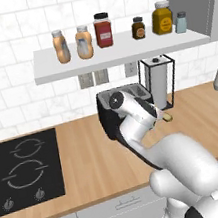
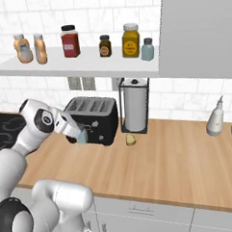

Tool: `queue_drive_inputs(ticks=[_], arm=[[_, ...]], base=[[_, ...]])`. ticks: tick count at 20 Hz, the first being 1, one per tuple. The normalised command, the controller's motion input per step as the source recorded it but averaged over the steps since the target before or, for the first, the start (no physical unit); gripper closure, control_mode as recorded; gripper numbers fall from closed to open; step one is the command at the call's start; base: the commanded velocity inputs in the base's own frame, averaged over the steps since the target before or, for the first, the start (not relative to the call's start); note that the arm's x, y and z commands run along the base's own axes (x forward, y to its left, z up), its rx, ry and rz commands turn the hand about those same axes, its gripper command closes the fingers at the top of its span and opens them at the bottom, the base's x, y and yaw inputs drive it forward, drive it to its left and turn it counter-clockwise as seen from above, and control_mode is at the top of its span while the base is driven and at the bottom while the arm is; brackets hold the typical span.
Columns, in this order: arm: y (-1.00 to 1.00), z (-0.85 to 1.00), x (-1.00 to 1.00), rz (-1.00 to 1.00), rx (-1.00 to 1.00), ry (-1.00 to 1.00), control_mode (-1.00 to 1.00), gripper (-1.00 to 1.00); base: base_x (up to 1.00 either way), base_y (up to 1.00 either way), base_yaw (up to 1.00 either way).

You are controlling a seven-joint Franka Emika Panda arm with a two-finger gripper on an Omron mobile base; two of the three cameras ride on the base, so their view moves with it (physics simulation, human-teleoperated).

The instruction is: Put the shaker and condiment bottle from the counter next to their counterparts in the cabinet.

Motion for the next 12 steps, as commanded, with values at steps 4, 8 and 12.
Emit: queue_drive_inputs(ticks=[4,8,12], arm=[[0.0,0.42,-0.11,0.03,0.0,-0.1,-1.0,1.0],[-0.05,0.47,-0.07,0.02,0.0,-0.12,-1.0,1.0],[-0.07,0.52,-0.04,0.01,0.0,-0.12,-1.0,1.0]], base=[[0.0,0.0,0.0],[0.0,0.0,0.0],[0.0,0.0,0.0]])
